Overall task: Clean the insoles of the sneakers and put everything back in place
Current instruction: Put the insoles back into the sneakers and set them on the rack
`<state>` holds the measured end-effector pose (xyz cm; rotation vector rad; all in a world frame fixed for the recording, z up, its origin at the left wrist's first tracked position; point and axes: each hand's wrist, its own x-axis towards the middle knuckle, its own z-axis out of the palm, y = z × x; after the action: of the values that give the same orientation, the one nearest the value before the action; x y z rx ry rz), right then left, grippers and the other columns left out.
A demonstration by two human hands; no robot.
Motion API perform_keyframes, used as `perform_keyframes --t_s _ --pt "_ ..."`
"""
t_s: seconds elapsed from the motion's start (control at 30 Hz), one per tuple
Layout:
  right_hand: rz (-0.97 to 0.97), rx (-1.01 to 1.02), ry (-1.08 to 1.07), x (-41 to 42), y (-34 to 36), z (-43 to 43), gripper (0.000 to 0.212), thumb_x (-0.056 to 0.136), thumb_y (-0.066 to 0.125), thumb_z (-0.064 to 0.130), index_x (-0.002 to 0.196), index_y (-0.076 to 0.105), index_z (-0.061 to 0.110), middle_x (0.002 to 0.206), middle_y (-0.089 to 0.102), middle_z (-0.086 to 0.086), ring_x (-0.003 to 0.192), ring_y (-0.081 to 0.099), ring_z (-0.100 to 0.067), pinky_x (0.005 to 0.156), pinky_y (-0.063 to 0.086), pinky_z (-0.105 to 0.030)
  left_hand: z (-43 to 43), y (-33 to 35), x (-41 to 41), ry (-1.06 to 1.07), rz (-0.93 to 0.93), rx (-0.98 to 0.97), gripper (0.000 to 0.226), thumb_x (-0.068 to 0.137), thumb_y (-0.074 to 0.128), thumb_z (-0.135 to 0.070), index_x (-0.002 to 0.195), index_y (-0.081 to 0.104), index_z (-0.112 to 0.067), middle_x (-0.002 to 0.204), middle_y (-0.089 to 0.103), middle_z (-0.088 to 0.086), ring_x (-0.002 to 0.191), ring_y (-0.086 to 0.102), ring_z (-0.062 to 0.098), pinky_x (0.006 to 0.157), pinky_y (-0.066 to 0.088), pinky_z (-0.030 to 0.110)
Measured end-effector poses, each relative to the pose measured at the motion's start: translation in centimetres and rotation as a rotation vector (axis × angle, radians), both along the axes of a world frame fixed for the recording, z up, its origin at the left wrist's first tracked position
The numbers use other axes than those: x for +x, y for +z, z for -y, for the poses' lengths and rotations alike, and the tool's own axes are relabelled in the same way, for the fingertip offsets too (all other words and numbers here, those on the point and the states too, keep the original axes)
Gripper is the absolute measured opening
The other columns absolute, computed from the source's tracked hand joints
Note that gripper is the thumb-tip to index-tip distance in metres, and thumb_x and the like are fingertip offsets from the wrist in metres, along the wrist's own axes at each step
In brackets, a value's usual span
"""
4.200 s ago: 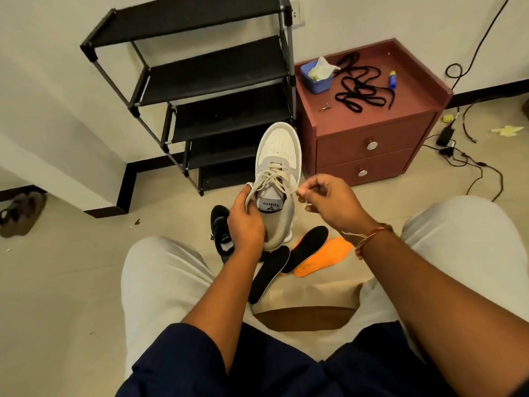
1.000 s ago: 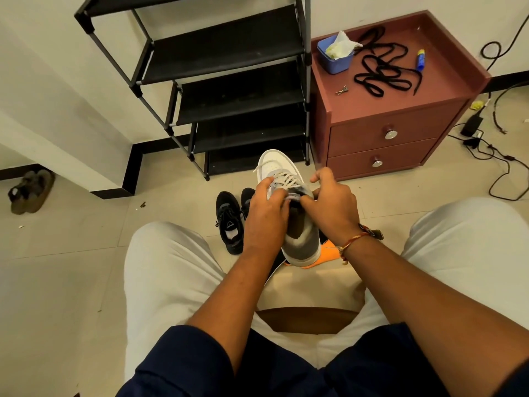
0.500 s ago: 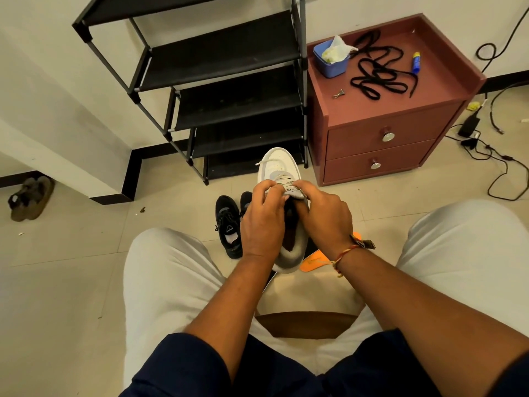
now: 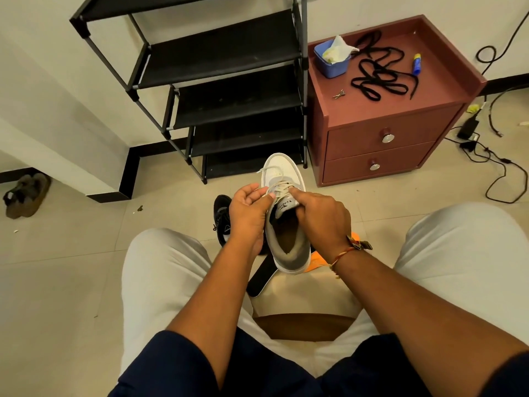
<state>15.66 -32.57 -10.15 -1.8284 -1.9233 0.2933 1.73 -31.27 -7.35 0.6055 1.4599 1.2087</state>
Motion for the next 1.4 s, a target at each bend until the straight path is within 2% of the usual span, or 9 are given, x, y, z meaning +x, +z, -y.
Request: perform_keyframes --t_s 0.1,0.33,0.57,0.67,0.8,0.97,1.07,1.23,1.4 --pt "0.056 -0.004 0.027 -0.1 -0.2 -0.1 0.036 0.103 0.048 0.029 0.137 0.058 0.035 0.112 0.074 0.001 0.088 0.070 -0.028 0.065 0.055 -0.032 -0.1 1.2 0.0 -0.084 0.022 0.067 0.048 0.087 0.074 -0.003 0.131 0.055 -0.009 0.109 0.076 0.007 0.101 0.074 0.020 0.085 0.061 0.035" --pt "0.028 -0.047 -0.026 1.0 -0.1 -1.0 0.031 0.101 0.052 0.039 0.132 0.060 0.038 0.093 0.073 -0.006 0.077 0.067 -0.030 0.056 0.035 -0.025 1.5 4.1 1.0 -0.601 -0.349 0.281 0.041 0.093 0.069 -0.007 0.127 0.053 -0.023 0.096 0.075 0.003 0.090 0.074 0.015 0.091 0.057 0.028" --pt "-0.082 -0.090 -0.139 2.1 -0.5 -2.1 0.036 0.102 0.050 0.034 0.137 0.057 0.035 0.097 0.073 -0.010 0.083 0.067 -0.031 0.061 0.050 -0.030 3.2 3.1 2.0 -0.862 -0.664 0.250 0.065 0.091 0.072 -0.012 0.138 0.037 -0.040 0.114 0.058 -0.017 0.088 0.071 -0.001 0.079 0.049 0.010" --pt "-0.108 -0.129 -0.187 2.5 -0.5 -2.6 0.038 0.102 0.047 0.034 0.138 0.057 0.037 0.099 0.073 -0.010 0.085 0.066 -0.031 0.060 0.043 -0.026 3.5 3.0 2.4 -0.839 -0.761 0.217 0.071 0.090 0.074 -0.014 0.146 0.036 -0.034 0.114 0.054 -0.019 0.088 0.069 -0.001 0.070 0.048 0.005" --pt "-0.114 -0.149 -0.214 2.7 -0.2 -2.8 0.038 0.101 0.047 0.035 0.138 0.056 0.041 0.097 0.072 -0.010 0.083 0.065 -0.033 0.059 0.041 -0.028 3.8 2.3 2.3 -0.829 -0.965 0.269 0.035 0.093 0.069 -0.015 0.127 0.067 -0.023 0.113 0.065 -0.004 0.094 0.064 0.004 0.087 0.055 0.023" --pt "-0.090 -0.118 -0.194 2.2 -0.2 -2.8 0.038 0.101 0.046 0.035 0.137 0.055 0.042 0.094 0.072 -0.009 0.081 0.065 -0.033 0.063 0.051 -0.033 2.9 1.5 2.2 -0.587 -1.053 0.375 0.019 0.091 0.071 -0.015 0.109 0.078 -0.017 0.104 0.072 0.000 0.099 0.060 0.008 0.088 0.040 0.006" --pt "-0.084 -0.103 -0.155 2.0 -0.2 -2.6 0.039 0.101 0.045 0.035 0.138 0.055 0.042 0.094 0.072 -0.008 0.080 0.065 -0.031 0.059 0.047 -0.031 2.4 0.4 2.0 -0.633 -1.191 0.381 0.019 0.088 0.075 -0.025 0.106 0.079 -0.022 0.113 0.065 -0.003 0.113 0.048 0.019 0.098 0.043 0.034" --pt "-0.092 -0.079 -0.131 2.0 0.0 -2.3 0.038 0.102 0.045 0.037 0.137 0.055 0.041 0.094 0.073 -0.006 0.080 0.066 -0.030 0.059 0.047 -0.030 2.3 -0.3 1.3 -0.332 -0.914 0.345 0.044 0.083 0.079 -0.034 0.122 0.059 -0.035 0.121 0.039 -0.013 0.122 0.044 0.018 0.102 0.050 0.044" --pt "-0.120 -0.050 -0.131 1.8 0.1 -2.3 0.038 0.102 0.046 0.037 0.138 0.056 0.040 0.091 0.072 -0.005 0.078 0.065 -0.029 0.061 0.053 -0.033 1.2 -1.9 -0.2 -0.287 -0.711 -0.151 0.093 0.079 0.080 -0.048 0.151 0.027 -0.022 0.150 0.036 0.007 0.134 0.045 0.026 0.108 0.047 0.047"
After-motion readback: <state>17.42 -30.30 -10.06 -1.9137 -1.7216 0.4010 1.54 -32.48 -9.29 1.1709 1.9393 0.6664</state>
